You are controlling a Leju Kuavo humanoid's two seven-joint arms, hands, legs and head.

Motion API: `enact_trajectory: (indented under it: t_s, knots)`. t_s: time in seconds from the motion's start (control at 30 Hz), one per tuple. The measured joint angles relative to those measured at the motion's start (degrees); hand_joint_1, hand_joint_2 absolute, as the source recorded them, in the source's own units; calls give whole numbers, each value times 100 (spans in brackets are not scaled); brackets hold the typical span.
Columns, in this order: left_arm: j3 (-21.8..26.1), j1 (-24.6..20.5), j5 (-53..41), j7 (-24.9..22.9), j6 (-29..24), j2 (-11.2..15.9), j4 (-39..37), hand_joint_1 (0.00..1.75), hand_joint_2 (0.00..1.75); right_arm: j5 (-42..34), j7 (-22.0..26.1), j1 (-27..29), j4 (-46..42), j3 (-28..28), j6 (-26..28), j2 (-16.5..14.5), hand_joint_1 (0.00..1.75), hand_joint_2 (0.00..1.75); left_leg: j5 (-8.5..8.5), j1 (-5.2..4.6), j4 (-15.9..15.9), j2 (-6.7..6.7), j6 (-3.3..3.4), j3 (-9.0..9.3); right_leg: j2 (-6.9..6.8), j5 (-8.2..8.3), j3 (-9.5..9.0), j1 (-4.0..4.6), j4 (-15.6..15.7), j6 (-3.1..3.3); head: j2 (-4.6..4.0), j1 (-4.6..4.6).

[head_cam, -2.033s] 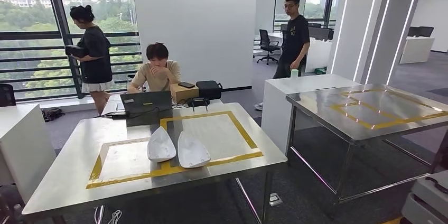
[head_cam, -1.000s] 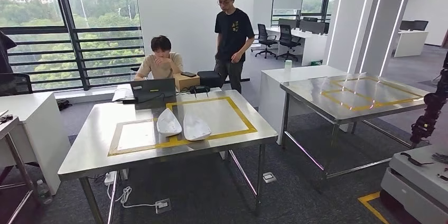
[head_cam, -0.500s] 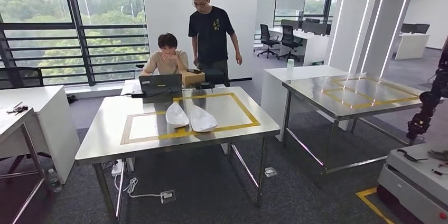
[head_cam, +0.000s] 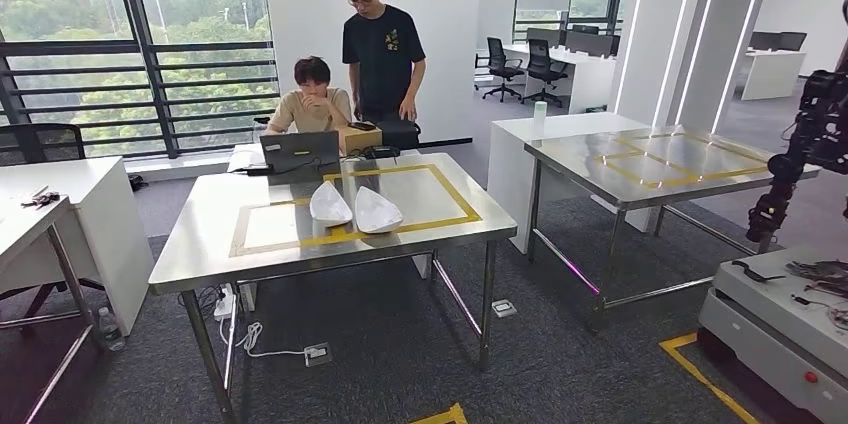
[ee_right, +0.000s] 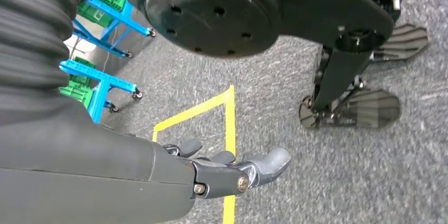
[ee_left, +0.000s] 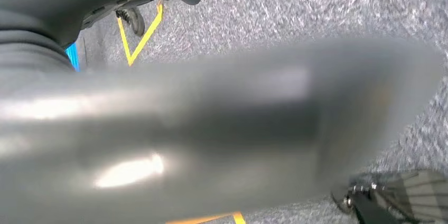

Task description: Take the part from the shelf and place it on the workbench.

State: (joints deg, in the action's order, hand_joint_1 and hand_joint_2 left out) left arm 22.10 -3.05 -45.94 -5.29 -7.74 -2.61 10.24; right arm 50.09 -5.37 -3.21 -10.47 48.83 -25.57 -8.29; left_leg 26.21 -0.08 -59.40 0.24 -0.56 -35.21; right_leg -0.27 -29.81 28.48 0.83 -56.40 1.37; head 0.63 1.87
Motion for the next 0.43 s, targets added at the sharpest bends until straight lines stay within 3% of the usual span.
enact_trajectory:
  t_s: [0.03, 0.1, 0.13, 0.23, 0.27, 0.43]
  knots:
    - [0, 0, -15, -11, 0, -1, 0, 0, 175, -6, 21, 3, 0, 2, 0, -8, 0, 175, 210, -1, -32, -7, 27, -15, 0, 17, 33, -4, 2, -21, 0, 3]
    - [0, -2, -69, -104, -1, -2, 1, 0, 175, -11, 28, 13, 0, 7, 0, -14, 0, 175, 555, -1, -50, -18, 162, -41, 11, 12, 89, 21, -35, -56, -1, 7]
    - [0, -4, -89, -174, -2, -1, 1, 0, 175, -13, 7, 19, 0, 10, 0, -16, 0, 175, 502, 3, -10, -19, 208, -34, 14, 31, 105, 27, -50, -44, -1, 7]
    - [0, -12, -93, -324, -1, 1, 3, 0, 175, -23, -69, 25, 0, 28, 0, -19, 0, 175, -202, 25, 124, -34, 57, -25, 15, 73, 159, 44, -99, 12, -1, 8]
    - [0, -13, -59, -344, 0, 1, 9, 0, 175, -52, -75, 30, -1, 26, 0, -18, 0, 175, -307, 29, 146, -38, 20, -26, 15, 79, 179, 45, -112, 15, -1, 8]
    - [-84, 66, 319, -326, 18, 3, 92, 0, 175, -446, -37, 134, -58, -233, 0, 32, 0, 175, -325, 28, 149, -37, 15, -43, 13, 88, 201, 43, -120, 18, -1, 7]
